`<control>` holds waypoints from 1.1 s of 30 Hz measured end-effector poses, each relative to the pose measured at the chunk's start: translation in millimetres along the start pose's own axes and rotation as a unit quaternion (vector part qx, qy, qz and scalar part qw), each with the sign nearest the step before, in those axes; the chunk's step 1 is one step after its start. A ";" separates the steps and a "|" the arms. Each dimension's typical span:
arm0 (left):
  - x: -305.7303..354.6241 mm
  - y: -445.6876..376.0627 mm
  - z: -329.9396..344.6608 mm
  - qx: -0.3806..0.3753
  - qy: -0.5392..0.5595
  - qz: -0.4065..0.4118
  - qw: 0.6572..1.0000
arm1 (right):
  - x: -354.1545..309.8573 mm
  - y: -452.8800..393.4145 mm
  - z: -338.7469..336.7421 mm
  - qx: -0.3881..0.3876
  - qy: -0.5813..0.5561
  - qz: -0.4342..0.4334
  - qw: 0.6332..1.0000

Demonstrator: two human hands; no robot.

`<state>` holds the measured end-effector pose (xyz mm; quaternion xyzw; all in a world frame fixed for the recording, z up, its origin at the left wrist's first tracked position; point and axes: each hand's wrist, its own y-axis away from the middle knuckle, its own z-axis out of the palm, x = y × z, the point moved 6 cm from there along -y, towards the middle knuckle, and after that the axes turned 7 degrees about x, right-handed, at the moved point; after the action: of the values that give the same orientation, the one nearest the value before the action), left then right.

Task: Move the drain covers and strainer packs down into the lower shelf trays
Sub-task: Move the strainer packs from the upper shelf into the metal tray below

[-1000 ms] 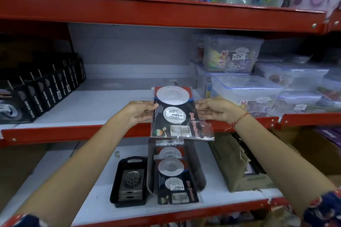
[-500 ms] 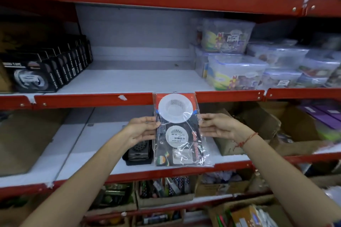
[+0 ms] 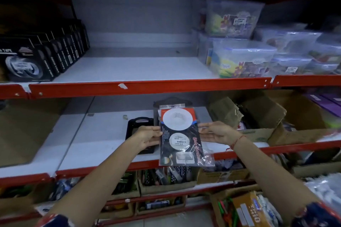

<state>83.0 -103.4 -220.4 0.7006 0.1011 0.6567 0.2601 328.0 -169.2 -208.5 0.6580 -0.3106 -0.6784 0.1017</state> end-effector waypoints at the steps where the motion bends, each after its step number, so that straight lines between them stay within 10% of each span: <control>1: -1.0 -10.4 0.9 0.009 -0.007 -0.004 1.000 | -0.7 -8.3 0.0 0.013 0.002 0.001 1.000; 13: 8.5 -103.6 36.0 -0.043 -0.103 -0.046 0.993 | -15.1 -131.9 -5.6 0.184 0.178 -0.029 0.966; 19: 16.3 -141.8 -6.0 -0.024 -0.227 0.011 0.973 | -56.2 -145.8 24.2 0.262 0.470 -0.187 0.822; 27: -2.0 -158.9 -80.2 -0.090 -0.662 0.165 0.726 | -69.1 -132.7 187.0 -0.007 0.586 -0.388 0.711; 33: -18.4 -172.9 -94.1 -0.121 -0.803 0.208 0.545 | -16.7 -160.4 243.1 -0.143 0.729 -0.295 0.602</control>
<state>23.9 55.5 -322.1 0.8986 -0.3796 -0.1388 0.1711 140.9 36.0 -298.0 0.9671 0.1781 -0.0029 0.1814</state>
